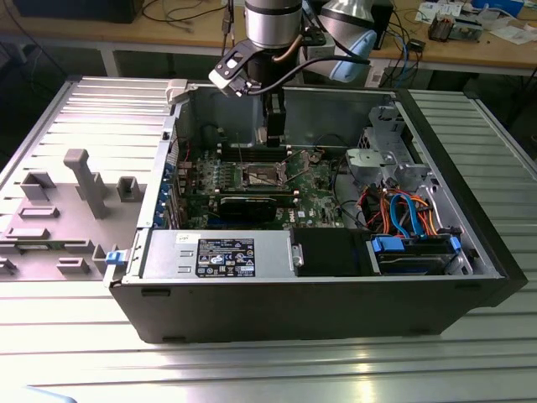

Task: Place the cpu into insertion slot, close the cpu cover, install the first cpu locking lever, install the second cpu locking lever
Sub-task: 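Place the cpu into insertion slot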

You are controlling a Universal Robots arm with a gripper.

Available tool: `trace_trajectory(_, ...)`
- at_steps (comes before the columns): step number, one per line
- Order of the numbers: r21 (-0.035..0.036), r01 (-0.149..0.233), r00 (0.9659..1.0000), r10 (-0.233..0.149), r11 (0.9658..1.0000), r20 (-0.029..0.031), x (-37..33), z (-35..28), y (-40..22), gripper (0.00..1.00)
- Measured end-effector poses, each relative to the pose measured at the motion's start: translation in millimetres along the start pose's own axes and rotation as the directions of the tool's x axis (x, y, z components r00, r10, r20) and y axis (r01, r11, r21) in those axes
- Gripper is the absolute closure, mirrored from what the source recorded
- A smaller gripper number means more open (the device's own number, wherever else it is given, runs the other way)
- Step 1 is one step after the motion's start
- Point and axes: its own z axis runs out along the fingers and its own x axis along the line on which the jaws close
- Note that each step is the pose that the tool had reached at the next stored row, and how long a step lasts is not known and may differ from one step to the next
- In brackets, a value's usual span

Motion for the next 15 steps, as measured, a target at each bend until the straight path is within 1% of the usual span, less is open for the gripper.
trace_trajectory(7, -0.0004, 0.001, 1.0000, -0.001, 1.0000, -0.0005, 0.0, 0.7, 0.0, 0.45)
trace_trajectory(11, 0.0004, 0.021, 0.9998, -0.021, 0.9998, -0.0014, -0.1, 5.2, -0.5, 0.45)
trace_trajectory(15, 0.0004, 0.022, 0.9998, -0.022, 0.9998, -0.0016, -0.2, 11.5, -0.9, 0.45)
